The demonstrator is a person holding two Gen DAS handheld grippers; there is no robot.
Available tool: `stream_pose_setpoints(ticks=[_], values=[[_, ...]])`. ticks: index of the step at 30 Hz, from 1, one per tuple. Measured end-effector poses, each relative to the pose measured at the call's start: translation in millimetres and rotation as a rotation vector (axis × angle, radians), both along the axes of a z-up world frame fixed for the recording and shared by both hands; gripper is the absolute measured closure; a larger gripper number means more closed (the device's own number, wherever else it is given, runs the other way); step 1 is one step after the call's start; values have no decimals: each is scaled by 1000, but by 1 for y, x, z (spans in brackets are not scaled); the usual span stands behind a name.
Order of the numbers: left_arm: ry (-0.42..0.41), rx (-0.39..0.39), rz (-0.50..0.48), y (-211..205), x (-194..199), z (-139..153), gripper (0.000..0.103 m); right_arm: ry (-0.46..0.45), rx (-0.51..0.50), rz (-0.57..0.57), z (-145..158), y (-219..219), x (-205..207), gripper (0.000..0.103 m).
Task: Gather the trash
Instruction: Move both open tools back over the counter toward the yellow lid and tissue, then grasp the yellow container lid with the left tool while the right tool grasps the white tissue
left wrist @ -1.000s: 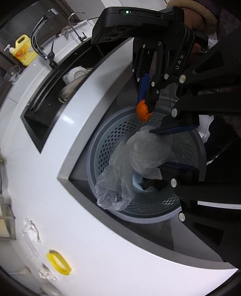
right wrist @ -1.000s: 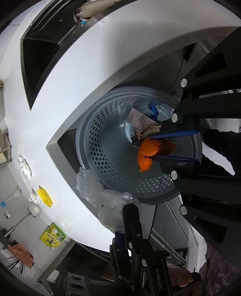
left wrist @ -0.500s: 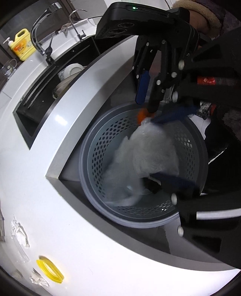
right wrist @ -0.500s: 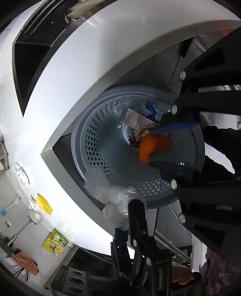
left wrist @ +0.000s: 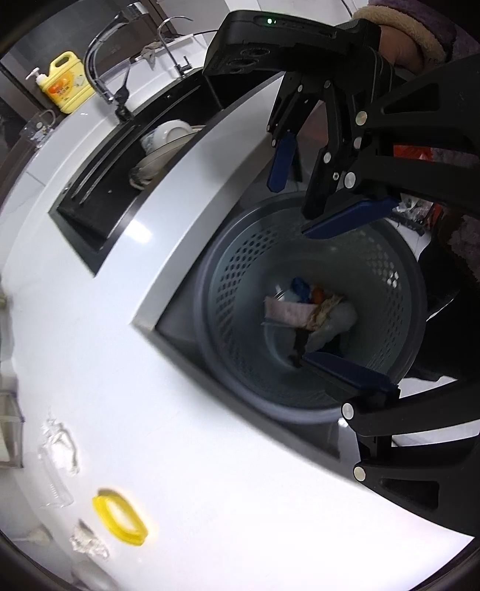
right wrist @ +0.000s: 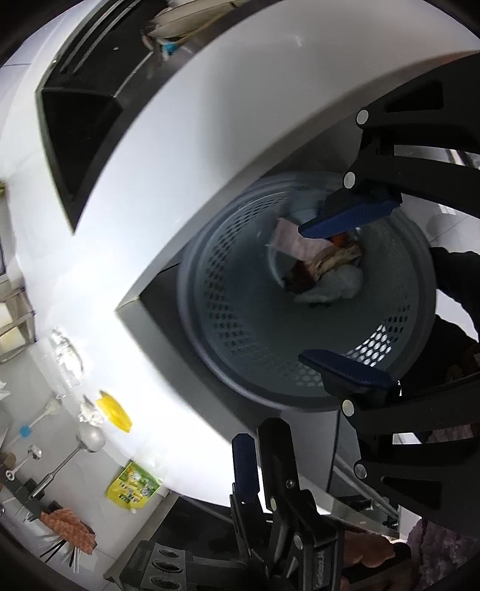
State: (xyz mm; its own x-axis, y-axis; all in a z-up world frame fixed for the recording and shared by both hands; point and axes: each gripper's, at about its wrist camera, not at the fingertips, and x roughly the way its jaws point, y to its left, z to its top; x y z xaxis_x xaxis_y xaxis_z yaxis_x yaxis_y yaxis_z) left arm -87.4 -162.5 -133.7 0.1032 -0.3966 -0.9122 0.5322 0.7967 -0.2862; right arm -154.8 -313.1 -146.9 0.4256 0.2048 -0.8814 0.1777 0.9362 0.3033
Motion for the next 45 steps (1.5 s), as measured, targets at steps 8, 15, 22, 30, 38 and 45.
stream_pose_setpoints(ticks=[8, 15, 22, 30, 38, 45], values=[[-88, 22, 69, 24, 33, 19, 38, -48, 5, -7, 20, 3, 27, 39], [-149, 54, 164, 52, 77, 31, 31, -91, -1, -3, 37, 9, 57, 38], [-170, 80, 215, 75, 126, 32, 27, -110, -14, 11, 46, 18, 96, 38], [-173, 115, 245, 90, 173, 15, 26, -105, -26, 28, 47, 21, 139, 37], [-162, 161, 284, 100, 222, -11, 26, -103, -33, 41, 50, 28, 183, 37], [-125, 146, 276, 93, 248, -26, 26, -99, -34, 39, 50, 31, 208, 37]])
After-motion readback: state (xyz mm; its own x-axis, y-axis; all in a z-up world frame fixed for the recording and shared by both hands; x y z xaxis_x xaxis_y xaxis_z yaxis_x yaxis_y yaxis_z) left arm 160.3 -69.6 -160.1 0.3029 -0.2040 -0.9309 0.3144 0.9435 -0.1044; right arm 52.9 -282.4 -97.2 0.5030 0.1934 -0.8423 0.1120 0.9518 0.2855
